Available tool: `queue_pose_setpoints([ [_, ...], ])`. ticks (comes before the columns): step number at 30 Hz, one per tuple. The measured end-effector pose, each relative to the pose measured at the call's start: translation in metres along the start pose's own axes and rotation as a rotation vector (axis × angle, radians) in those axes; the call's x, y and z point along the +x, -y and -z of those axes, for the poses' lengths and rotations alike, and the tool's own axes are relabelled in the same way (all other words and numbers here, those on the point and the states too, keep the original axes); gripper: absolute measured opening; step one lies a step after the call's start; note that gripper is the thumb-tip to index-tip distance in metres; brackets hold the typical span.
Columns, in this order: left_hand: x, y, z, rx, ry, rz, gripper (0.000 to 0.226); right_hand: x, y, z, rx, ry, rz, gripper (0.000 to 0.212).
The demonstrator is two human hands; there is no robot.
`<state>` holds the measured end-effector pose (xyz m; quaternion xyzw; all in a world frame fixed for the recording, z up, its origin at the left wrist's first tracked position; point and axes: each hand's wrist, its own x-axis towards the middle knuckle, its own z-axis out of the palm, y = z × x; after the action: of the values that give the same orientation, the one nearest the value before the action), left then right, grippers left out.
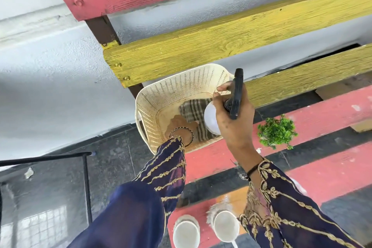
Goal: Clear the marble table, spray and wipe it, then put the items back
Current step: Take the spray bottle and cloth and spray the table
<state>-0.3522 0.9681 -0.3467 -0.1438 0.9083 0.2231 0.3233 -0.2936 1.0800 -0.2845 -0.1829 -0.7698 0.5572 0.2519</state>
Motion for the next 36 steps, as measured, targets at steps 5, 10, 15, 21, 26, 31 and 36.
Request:
queue_pose_setpoints([
  [5,0.003,-0.009,-0.001,-0.152,-0.034,-0.018,0.051,0.006,0.002,0.005,0.065,0.064,0.011,0.012],
  [10,-0.01,-0.01,0.005,-0.308,-0.089,-0.202,0.031,0.013,0.019,0.015,0.013,0.11,0.097,0.017],
  [15,-0.04,-0.017,0.033,-0.697,-0.01,-0.203,0.031,0.016,0.049,0.017,0.007,0.071,0.126,0.023],
  [21,-0.075,0.014,0.086,-1.017,0.241,-0.15,0.019,-0.003,0.098,0.009,0.043,0.048,0.162,0.019],
  [26,-0.114,0.076,0.141,-1.178,0.185,-0.209,0.024,-0.05,0.156,-0.011,-0.006,0.061,0.227,0.014],
  [31,-0.176,0.165,0.213,-1.298,0.086,-0.255,0.009,-0.121,0.222,-0.049,0.036,0.096,0.212,0.015],
  [36,-0.241,0.275,0.287,-1.288,-0.064,-0.29,0.034,-0.212,0.297,-0.099,0.087,0.192,0.216,0.018],
])
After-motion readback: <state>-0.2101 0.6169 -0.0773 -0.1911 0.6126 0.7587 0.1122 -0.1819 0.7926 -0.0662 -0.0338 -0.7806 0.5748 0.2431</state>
